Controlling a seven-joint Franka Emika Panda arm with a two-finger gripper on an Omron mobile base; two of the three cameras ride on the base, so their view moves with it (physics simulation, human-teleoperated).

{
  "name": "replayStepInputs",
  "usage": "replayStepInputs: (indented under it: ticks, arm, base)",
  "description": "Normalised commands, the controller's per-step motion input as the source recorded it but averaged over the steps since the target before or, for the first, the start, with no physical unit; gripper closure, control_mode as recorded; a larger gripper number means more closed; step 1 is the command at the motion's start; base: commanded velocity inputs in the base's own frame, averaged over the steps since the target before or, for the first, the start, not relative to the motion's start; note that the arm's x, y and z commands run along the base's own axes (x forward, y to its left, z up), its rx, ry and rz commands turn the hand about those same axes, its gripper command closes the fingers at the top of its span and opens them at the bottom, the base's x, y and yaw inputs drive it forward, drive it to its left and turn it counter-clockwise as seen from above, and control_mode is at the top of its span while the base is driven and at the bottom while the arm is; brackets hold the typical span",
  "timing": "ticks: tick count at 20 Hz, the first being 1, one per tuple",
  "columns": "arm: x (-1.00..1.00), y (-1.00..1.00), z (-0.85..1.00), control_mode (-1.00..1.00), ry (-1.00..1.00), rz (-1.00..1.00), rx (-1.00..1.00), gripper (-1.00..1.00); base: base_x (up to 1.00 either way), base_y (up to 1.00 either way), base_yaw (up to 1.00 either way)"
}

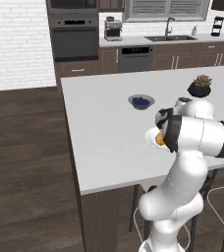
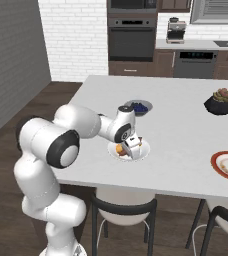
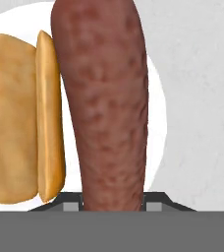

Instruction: Place one bun and one sausage from the bowl on each plate.

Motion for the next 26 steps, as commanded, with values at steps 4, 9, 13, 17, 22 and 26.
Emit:
replayStepInputs:
  ticks: [4,9,13,17,22,26]
  arm:
    - [0.37,-0.09,-0.19,-1.00,0.00,0.00,0.01,1.00]
    - [0.19,-0.10,-0.22,-1.00,0.00,0.00,0.01,1.00]
    - [0.08,-0.06,-0.17,-1.00,-0.01,0.00,0.01,-1.00]
    - [-0.02,0.00,0.11,-1.00,-0.04,0.00,0.01,-1.00]
    - [-0.44,0.07,0.79,-1.00,-0.13,0.00,0.00,-1.00]
    - [-0.96,0.36,1.00,-1.00,-0.12,0.00,0.00,-1.00]
  base:
    - [0.00,0.00,0.00]
    - [0.00,0.00,0.00]
    - [0.00,0.00,0.00]
    - [0.00,0.00,0.00]
    - [0.00,0.00,0.00]
    - [0.00,0.00,0.00]
